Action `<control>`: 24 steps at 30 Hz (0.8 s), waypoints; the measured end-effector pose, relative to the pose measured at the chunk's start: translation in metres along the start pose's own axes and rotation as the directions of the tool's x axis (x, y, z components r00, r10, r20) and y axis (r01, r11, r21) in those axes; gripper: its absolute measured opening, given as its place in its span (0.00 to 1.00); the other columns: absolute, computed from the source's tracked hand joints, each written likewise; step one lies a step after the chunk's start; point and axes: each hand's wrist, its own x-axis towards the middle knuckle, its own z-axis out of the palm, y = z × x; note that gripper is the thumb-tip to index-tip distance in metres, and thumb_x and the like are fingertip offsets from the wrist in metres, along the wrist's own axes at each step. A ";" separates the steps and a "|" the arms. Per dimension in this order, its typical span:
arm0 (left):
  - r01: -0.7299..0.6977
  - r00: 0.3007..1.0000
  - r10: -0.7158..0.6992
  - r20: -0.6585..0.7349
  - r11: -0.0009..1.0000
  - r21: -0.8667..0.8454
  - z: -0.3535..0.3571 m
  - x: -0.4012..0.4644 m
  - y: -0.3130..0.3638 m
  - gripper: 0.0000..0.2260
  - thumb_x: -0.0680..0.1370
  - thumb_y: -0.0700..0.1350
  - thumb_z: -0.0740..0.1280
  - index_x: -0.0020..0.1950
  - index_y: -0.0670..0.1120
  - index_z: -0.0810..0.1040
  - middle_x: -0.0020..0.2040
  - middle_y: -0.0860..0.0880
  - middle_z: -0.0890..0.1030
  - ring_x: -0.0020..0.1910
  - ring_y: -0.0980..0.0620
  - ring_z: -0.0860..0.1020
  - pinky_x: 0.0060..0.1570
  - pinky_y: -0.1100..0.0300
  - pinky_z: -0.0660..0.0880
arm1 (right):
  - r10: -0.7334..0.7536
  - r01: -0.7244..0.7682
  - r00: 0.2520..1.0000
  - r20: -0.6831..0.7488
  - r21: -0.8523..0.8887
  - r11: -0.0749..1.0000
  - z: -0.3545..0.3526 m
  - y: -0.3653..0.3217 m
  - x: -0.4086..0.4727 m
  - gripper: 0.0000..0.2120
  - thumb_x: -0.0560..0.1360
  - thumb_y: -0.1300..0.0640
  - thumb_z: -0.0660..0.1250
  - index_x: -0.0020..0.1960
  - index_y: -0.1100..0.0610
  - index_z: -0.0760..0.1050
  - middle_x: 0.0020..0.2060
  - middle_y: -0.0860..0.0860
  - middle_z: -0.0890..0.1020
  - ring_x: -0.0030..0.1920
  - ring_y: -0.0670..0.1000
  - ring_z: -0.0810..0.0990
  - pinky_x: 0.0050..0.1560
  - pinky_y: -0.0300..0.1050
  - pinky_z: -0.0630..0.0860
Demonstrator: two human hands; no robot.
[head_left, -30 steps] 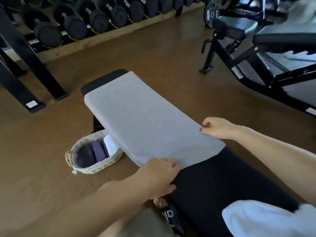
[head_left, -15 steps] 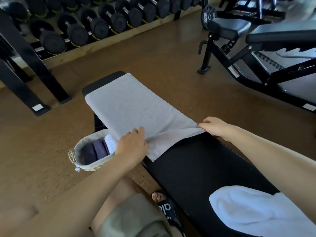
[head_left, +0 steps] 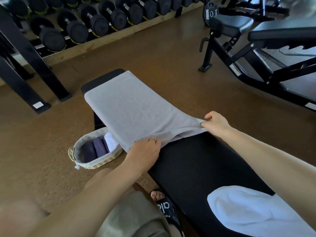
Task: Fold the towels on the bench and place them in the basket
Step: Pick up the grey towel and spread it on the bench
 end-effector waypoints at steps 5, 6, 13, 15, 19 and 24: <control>-0.163 0.980 0.177 0.087 0.975 -0.154 -0.028 -0.008 0.001 0.08 0.82 0.48 0.56 0.48 0.46 0.70 0.41 0.48 0.73 0.39 0.44 0.77 0.39 0.49 0.78 | 0.011 -0.011 1.000 0.010 -0.009 1.000 -0.004 0.006 -0.004 0.22 0.78 0.58 0.69 0.71 0.56 0.70 0.61 0.54 0.77 0.57 0.52 0.76 0.52 0.46 0.72; -0.202 0.967 0.228 0.110 0.956 -0.211 -0.038 -0.014 0.003 0.08 0.82 0.50 0.55 0.48 0.47 0.69 0.44 0.47 0.76 0.41 0.43 0.77 0.40 0.51 0.75 | 0.014 -0.013 0.999 0.029 -0.033 0.999 -0.005 0.006 -0.005 0.22 0.78 0.59 0.67 0.71 0.56 0.69 0.61 0.54 0.77 0.57 0.53 0.76 0.52 0.47 0.73; -0.242 0.909 0.343 0.237 0.897 -0.369 -0.040 -0.041 0.029 0.11 0.82 0.51 0.55 0.50 0.46 0.73 0.46 0.46 0.79 0.42 0.43 0.78 0.44 0.48 0.76 | -0.021 0.046 0.994 0.107 -0.239 0.970 -0.007 0.010 -0.017 0.14 0.78 0.60 0.61 0.63 0.56 0.70 0.49 0.52 0.77 0.48 0.52 0.78 0.45 0.48 0.75; -0.226 0.915 0.331 0.229 0.895 -0.385 -0.033 -0.043 0.035 0.12 0.83 0.51 0.55 0.50 0.46 0.72 0.46 0.46 0.78 0.42 0.43 0.78 0.44 0.48 0.76 | -0.029 0.054 0.994 0.101 -0.252 0.966 -0.008 0.012 -0.020 0.13 0.78 0.60 0.61 0.62 0.56 0.70 0.49 0.52 0.77 0.48 0.54 0.79 0.46 0.49 0.76; -0.201 0.917 0.325 0.231 0.877 -0.436 -0.028 -0.051 0.045 0.11 0.83 0.50 0.55 0.49 0.45 0.72 0.45 0.46 0.79 0.41 0.43 0.78 0.45 0.46 0.77 | -0.044 0.064 0.995 0.085 -0.249 0.967 -0.013 0.015 -0.025 0.19 0.79 0.61 0.63 0.70 0.57 0.68 0.56 0.54 0.76 0.51 0.52 0.77 0.48 0.46 0.75; -0.232 0.915 0.337 0.223 0.889 -0.394 -0.032 -0.054 0.047 0.14 0.84 0.51 0.54 0.52 0.44 0.74 0.47 0.44 0.80 0.43 0.42 0.79 0.48 0.45 0.77 | -0.017 0.056 0.992 0.127 -0.309 0.949 -0.017 0.018 -0.030 0.20 0.80 0.61 0.63 0.72 0.57 0.68 0.59 0.55 0.76 0.52 0.52 0.76 0.50 0.45 0.74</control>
